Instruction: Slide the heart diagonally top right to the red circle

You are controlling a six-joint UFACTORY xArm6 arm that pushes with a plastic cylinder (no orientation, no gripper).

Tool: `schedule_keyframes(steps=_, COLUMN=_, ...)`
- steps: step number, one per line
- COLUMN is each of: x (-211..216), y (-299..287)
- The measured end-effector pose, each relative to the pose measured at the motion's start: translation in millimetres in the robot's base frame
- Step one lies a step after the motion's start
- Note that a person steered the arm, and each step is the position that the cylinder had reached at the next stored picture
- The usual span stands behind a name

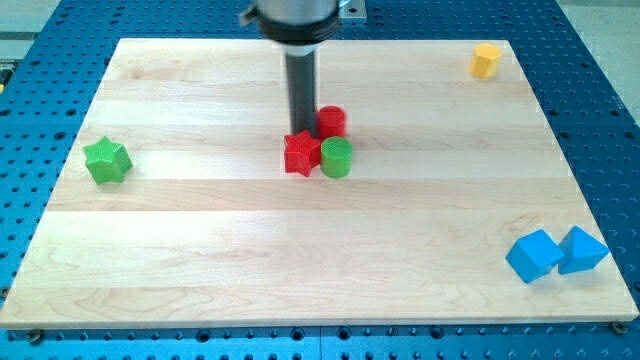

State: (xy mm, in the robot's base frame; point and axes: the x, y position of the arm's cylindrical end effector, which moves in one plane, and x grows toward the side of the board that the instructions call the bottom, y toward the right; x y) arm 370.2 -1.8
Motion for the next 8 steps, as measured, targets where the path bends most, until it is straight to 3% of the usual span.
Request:
schedule_keyframes(steps=1, x=-38, y=4)
schedule_keyframes(steps=2, x=-45, y=6)
schedule_keyframes(steps=5, x=-53, y=-123)
schedule_keyframes(steps=6, x=-85, y=-83)
schedule_keyframes(steps=8, x=-94, y=16)
